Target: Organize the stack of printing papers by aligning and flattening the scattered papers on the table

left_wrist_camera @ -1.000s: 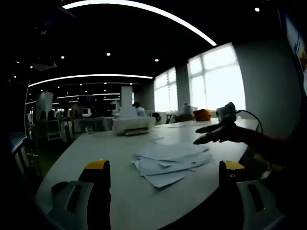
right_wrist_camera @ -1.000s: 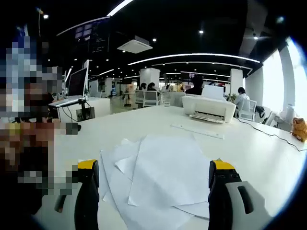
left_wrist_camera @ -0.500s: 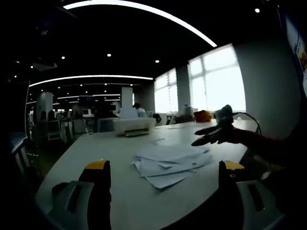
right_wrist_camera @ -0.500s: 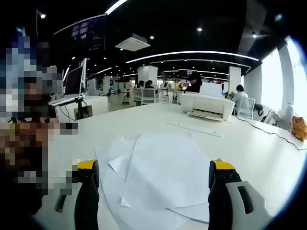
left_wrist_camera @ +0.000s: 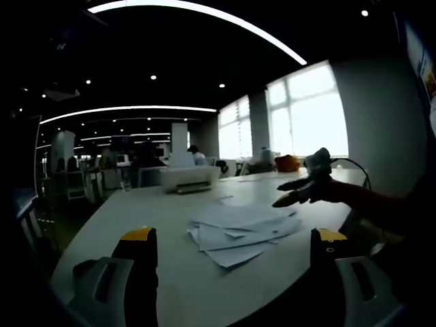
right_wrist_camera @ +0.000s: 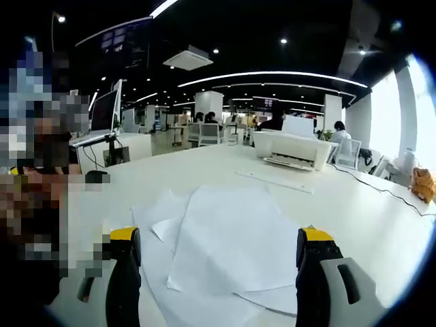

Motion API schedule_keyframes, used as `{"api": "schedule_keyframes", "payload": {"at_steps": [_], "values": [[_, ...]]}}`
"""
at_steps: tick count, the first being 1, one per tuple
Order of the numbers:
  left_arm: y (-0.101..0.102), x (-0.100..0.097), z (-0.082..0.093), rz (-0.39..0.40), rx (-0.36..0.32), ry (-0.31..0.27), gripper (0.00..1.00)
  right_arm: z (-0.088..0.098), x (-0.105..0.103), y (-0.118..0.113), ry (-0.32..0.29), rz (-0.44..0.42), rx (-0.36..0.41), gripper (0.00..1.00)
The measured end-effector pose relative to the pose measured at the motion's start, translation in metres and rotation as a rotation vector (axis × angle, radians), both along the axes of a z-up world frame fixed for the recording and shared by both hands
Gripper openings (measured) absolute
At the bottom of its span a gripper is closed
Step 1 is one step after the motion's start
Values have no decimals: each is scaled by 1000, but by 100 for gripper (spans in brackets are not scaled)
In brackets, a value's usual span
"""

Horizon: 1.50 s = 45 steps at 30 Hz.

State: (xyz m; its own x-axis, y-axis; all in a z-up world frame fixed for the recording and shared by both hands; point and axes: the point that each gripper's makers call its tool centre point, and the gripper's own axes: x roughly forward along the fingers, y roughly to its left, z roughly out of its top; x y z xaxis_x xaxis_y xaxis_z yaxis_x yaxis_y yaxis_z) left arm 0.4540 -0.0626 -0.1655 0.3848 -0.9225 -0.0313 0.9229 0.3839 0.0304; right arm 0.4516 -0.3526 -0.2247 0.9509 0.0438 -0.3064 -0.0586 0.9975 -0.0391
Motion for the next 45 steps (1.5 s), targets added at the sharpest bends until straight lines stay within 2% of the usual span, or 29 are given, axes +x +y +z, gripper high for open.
{"api": "schedule_keyframes", "payload": {"at_steps": [11, 16, 25, 30, 41, 45], "values": [[-6, -2, -2, -14, 10, 0, 95, -5, 2, -5, 13, 4, -8, 90], [-5, -2, -1, -12, 3, 0, 95, -1, 2, -8, 4, 2, -5, 90], [-6, 1, -5, -8, 41, -11, 96, -1, 2, -15, 27, 5, -33, 90], [-9, 1, -5, -13, 34, -11, 96, 5, 3, -23, 6, -11, -19, 90], [-6, 1, -6, -7, 33, -16, 96, 8, 13, -39, 0, -31, -31, 90], [-7, -1, -8, -12, 35, -14, 96, 10, 11, -37, -4, -29, -31, 90]]}}
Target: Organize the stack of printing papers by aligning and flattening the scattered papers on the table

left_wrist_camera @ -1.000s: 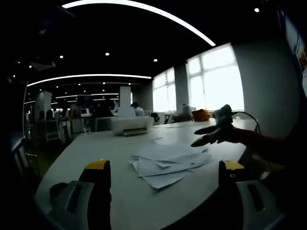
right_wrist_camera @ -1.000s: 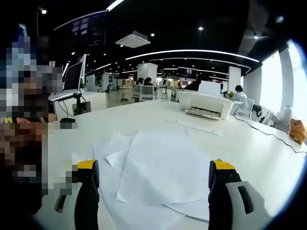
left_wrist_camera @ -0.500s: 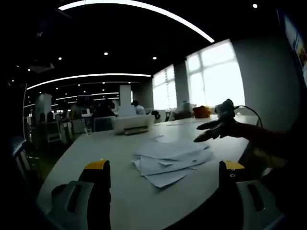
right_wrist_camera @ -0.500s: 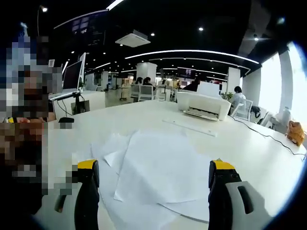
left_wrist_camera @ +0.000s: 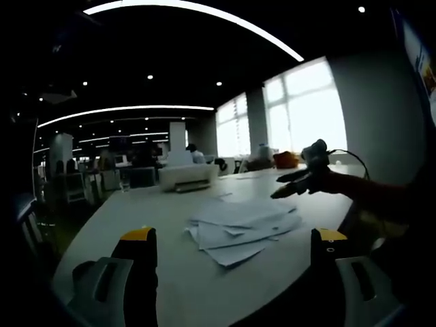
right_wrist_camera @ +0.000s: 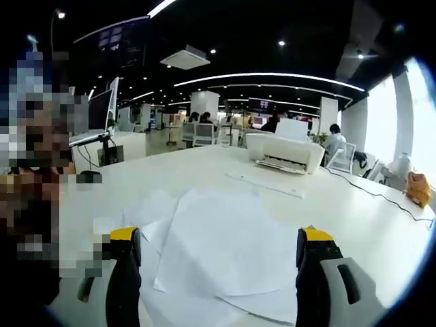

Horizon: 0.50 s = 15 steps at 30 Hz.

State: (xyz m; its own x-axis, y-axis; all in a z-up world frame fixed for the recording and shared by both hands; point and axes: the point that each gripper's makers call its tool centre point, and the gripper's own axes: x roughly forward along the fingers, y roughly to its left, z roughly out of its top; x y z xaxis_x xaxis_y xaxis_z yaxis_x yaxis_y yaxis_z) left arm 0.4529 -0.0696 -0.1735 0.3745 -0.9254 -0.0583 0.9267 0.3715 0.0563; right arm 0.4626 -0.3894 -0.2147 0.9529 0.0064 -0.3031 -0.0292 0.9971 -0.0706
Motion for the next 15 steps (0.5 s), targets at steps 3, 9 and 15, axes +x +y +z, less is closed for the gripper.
{"api": "schedule_keyframes", "payload": {"at_steps": [3, 9, 15], "values": [[-1, 0, -1, 0, 2, 2, 96, 1, 1, -3, -3, -4, 3, 90], [-1, 0, 1, 1, -7, -1, 96, -2, 2, -11, -4, -20, 6, 90], [0, -1, 2, -4, -2, -4, 96, -11, 1, -20, 13, -35, 7, 90]]}}
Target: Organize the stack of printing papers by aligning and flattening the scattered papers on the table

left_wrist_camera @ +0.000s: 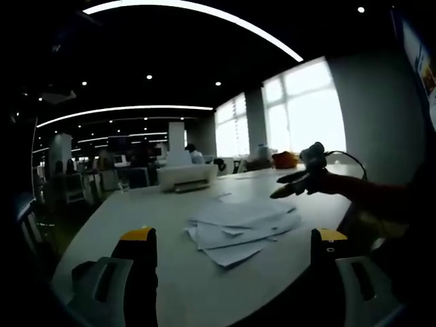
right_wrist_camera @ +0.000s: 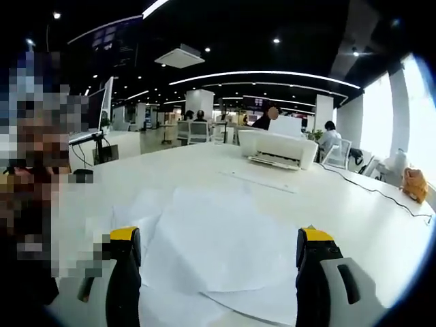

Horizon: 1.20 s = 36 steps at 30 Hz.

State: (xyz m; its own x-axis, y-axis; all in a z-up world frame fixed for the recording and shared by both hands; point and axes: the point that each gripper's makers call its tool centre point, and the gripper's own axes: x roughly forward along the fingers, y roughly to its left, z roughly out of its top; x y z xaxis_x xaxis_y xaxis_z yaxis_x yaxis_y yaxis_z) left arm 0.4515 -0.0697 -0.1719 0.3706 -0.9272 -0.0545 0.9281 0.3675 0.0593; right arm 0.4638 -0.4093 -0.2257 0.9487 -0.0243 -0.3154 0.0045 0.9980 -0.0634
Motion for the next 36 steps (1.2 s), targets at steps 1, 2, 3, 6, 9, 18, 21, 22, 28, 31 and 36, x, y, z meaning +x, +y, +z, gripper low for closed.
{"api": "schedule_keyframes", "payload": {"at_steps": [1, 2, 3, 6, 9, 18, 21, 22, 28, 31, 36], "values": [[1, 0, 0, 2, 1, -1, 96, -1, 0, -2, 1, -3, 1, 90], [2, 1, 0, 4, 0, -1, 96, -2, 0, -3, 3, -6, 3, 90], [2, 1, 0, 5, 0, 0, 96, -3, 0, -4, 4, -9, 4, 90], [4, 3, 0, 12, -1, 1, 96, -6, 2, -6, 7, -13, 7, 90], [5, 5, 1, 19, -4, 0, 96, -11, 5, -8, 16, -14, 9, 90], [5, 5, 1, 18, -5, 0, 96, -24, 3, -10, 35, -28, 17, 90], [5, 5, 2, 18, -6, 0, 96, -28, 3, -11, 42, -34, 16, 90], [5, 5, 2, 18, -8, 0, 96, -29, 3, -11, 45, -36, 16, 90], [6, 5, 3, 18, -10, -2, 96, -37, 4, -11, 60, -43, 16, 90], [6, 4, 4, 17, -12, -2, 96, -42, 4, -10, 67, -46, 18, 90], [6, 5, 5, 18, -12, -3, 96, -48, 4, -8, 77, -50, 24, 90]]}}
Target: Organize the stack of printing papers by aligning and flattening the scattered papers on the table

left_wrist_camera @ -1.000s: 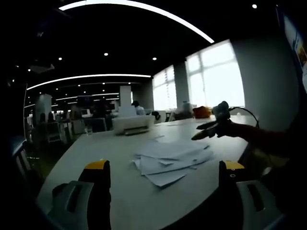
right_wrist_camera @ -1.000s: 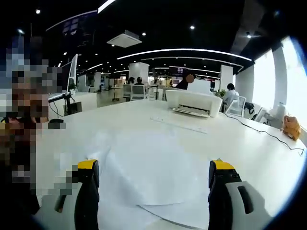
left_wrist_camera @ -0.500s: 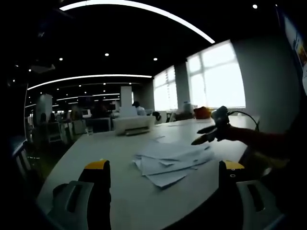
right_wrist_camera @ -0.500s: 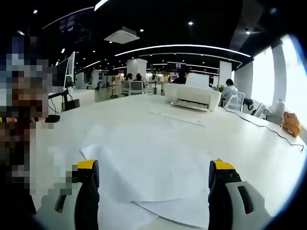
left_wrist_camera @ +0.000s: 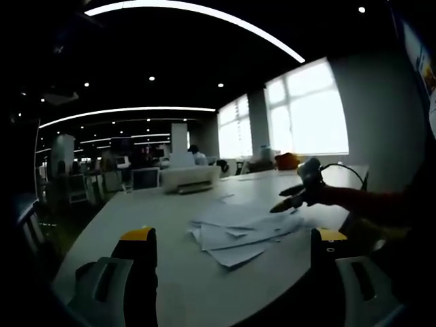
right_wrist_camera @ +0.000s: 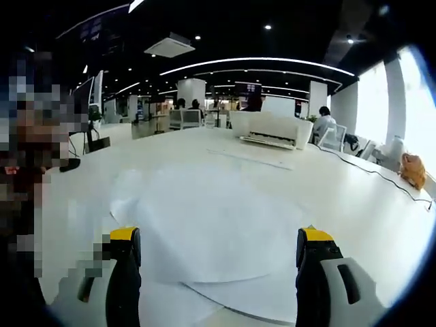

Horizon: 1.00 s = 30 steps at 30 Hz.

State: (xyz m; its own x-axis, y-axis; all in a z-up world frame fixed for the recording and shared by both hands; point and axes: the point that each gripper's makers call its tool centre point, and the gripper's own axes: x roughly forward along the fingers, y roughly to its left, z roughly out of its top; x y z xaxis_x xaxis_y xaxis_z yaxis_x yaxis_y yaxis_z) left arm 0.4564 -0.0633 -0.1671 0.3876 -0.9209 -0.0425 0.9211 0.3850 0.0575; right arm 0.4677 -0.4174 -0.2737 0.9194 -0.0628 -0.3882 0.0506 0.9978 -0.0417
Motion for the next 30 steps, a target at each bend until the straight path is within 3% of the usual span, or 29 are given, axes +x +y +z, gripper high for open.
{"api": "schedule_keyframes", "payload": {"at_steps": [30], "values": [[3, 1, -1, 2, 4, 2, 96, -29, 4, -6, 53, -27, 31, 90]]}}
